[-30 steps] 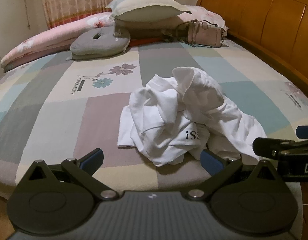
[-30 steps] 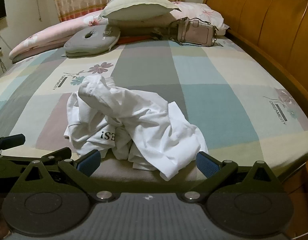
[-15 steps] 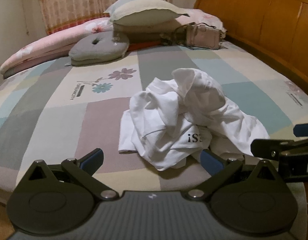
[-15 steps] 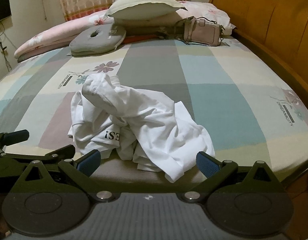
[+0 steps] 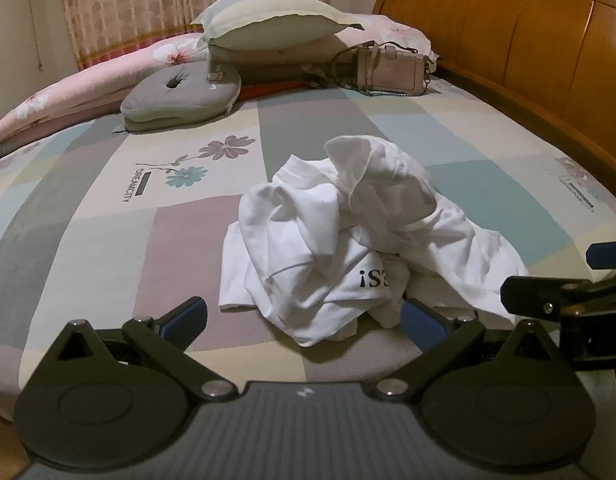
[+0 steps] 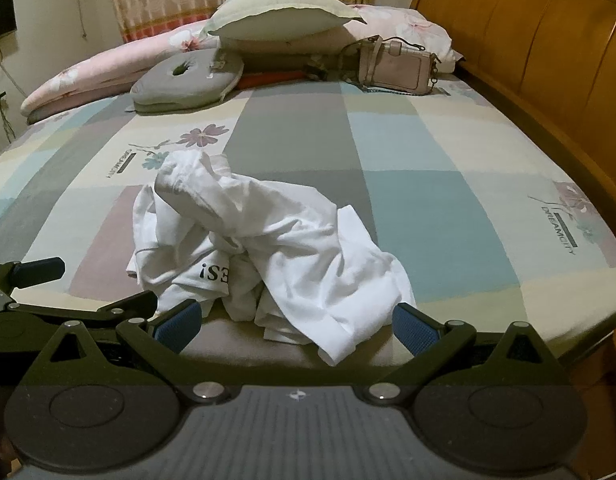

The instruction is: Fold clothes

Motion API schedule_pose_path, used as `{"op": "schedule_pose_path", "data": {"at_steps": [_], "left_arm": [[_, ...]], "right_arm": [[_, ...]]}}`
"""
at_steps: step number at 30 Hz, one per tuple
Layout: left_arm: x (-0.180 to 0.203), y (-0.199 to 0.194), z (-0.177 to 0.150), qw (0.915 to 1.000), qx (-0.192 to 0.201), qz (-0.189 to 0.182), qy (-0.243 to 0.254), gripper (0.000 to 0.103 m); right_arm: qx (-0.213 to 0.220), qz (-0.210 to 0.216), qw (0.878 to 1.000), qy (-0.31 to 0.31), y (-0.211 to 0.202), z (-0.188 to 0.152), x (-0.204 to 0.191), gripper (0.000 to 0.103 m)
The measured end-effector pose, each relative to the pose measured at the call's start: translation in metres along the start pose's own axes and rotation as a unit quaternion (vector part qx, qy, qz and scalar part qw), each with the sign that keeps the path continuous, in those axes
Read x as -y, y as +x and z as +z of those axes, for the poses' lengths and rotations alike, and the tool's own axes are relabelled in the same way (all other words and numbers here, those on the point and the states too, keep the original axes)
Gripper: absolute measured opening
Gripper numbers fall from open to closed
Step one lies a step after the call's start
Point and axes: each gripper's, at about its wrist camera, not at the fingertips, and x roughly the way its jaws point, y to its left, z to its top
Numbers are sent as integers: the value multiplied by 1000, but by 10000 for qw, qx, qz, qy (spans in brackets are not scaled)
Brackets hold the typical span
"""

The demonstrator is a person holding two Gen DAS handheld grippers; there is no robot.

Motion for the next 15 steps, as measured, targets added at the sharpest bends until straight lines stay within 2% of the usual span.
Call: {"op": "schedule_pose_path", "data": {"at_steps": [12,15], "left_arm": [[0,18,14,9998,-112,120,61,102],[-2,24,15,10000,41,44,43,102]], "right_arm": [[-97,157,9998,1,22,13,6,103],[-136,209,9997,25,31,17,9,103]]}}
